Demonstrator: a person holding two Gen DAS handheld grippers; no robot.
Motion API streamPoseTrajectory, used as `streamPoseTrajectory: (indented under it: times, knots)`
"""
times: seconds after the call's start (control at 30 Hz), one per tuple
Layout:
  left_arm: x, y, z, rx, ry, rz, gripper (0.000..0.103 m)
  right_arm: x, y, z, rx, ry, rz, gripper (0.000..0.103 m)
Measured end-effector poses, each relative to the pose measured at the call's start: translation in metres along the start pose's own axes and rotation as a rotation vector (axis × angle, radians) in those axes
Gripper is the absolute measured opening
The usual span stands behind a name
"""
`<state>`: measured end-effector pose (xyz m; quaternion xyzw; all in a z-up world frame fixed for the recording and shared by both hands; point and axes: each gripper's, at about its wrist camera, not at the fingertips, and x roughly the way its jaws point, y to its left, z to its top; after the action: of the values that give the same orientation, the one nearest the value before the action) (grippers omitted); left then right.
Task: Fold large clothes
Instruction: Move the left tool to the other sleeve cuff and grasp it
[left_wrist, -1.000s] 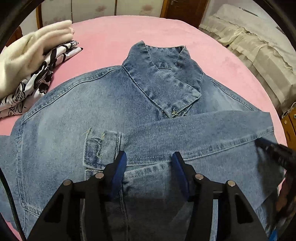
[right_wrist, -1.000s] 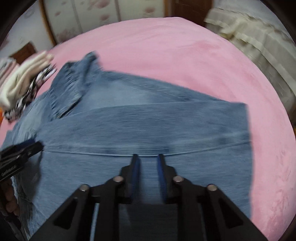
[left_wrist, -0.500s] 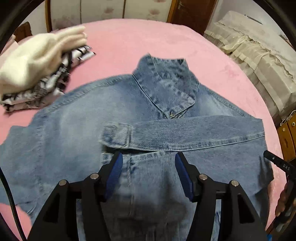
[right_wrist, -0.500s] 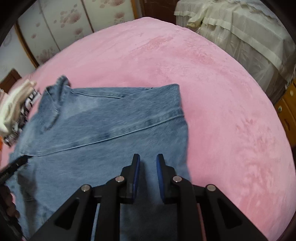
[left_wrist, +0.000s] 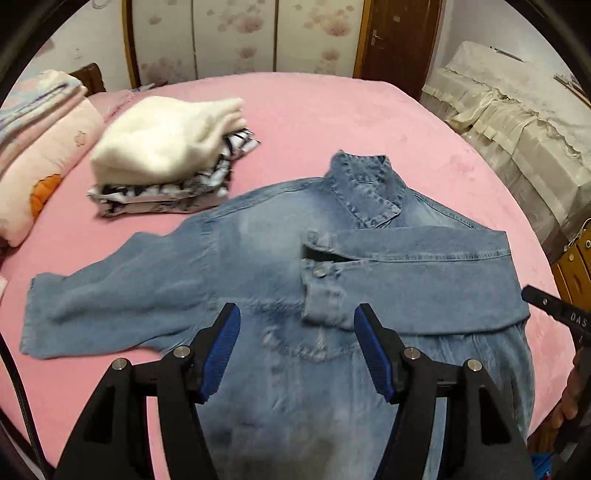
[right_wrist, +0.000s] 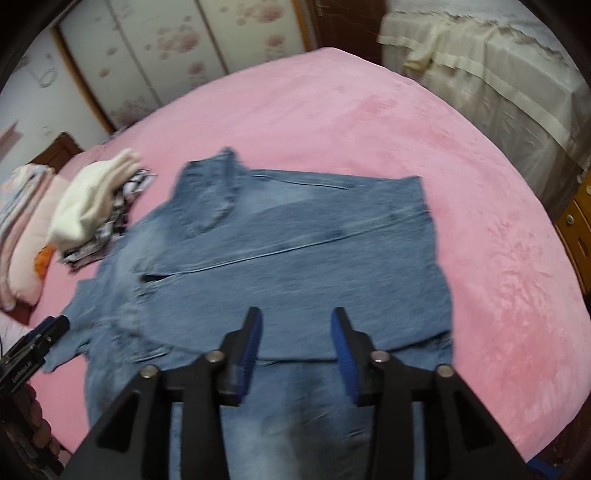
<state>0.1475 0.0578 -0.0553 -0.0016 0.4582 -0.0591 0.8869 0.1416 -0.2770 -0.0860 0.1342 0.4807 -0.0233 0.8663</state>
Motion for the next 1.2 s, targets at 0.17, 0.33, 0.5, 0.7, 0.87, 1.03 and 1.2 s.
streamPoseTrajectory:
  times: [0.17, 0.33, 0.5, 0.7, 0.87, 1.03, 1.2]
  knots:
    - [-0.038, 0.043, -0.021, -0.035, -0.035, 0.068, 0.063, -0.017, 0.044, -0.014, -0.035, -0.027, 0.08, 0.042]
    - [-0.058, 0.093, -0.039, -0.098, -0.054, 0.154, 0.063, -0.027, 0.101, -0.029, -0.123, -0.055, 0.122, 0.042]
    - [-0.064, 0.15, -0.059, -0.2, -0.06, 0.2, 0.063, -0.029, 0.171, -0.047, -0.282, -0.058, 0.122, 0.047]
    - [-0.049, 0.221, -0.08, -0.356, -0.03, 0.233, 0.063, -0.016, 0.248, -0.066, -0.409, -0.083, 0.106, 0.059]
    - [-0.03, 0.271, -0.098, -0.469, -0.016, 0.238, 0.063, 0.0, 0.3, -0.077, -0.493, -0.089, 0.101, 0.059]
    - [-0.005, 0.303, -0.111, -0.575, 0.006, 0.198, 0.063, 0.023, 0.334, -0.083, -0.523, -0.087, 0.095, 0.059]
    - [0.024, 0.328, -0.126, -0.684, 0.014, 0.124, 0.063, 0.049, 0.353, -0.088, -0.535, -0.054, 0.104, 0.059]
